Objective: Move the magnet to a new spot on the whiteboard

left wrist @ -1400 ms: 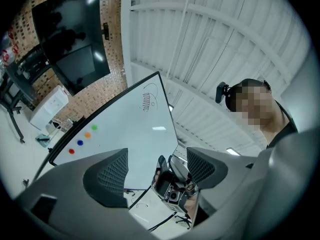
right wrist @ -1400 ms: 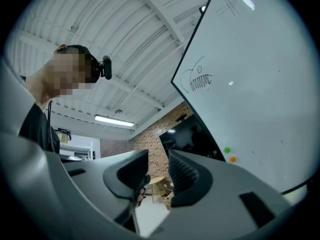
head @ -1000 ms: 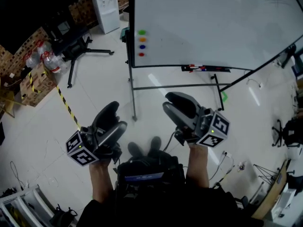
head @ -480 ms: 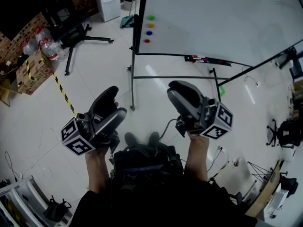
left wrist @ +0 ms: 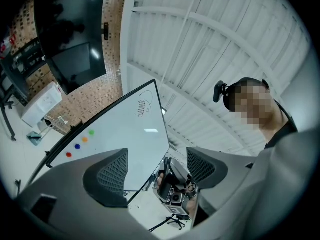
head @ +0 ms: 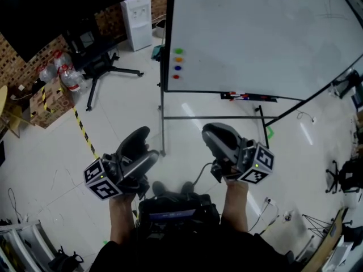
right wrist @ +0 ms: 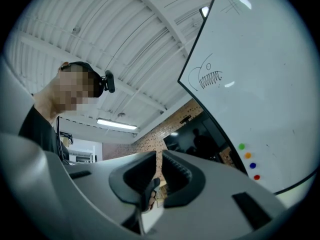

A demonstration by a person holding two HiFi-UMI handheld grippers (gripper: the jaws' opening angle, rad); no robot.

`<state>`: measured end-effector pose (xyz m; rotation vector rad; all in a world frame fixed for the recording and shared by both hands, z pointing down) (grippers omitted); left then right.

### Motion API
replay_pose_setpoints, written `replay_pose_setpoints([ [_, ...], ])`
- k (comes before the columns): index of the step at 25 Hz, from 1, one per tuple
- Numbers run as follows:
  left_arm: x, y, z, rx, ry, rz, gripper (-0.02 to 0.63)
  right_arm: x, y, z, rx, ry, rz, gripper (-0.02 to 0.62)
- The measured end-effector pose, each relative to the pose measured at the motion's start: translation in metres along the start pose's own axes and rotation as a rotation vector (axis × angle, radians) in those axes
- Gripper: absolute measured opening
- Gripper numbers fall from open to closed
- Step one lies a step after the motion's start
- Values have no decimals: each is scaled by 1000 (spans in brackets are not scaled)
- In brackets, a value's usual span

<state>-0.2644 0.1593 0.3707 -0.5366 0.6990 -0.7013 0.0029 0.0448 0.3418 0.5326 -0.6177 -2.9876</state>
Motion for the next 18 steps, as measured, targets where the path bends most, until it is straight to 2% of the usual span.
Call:
replay_pose_setpoints([
  [8,20,0,18,-16,-34,-8,362,-24,9,-2,14,7,12,57],
  [18,30,6,29,-3,-33,-21,362,-36,15,-6,19,1,-4,57],
])
Point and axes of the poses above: the fingertips, and each gripper's own axes: x forward along the fingers, y to its right, z out of its underside, the point moved 10 cm from there along -x, backward along the fingers, and after that the axes turned 1 degree about -x, right-handed, at the moved point
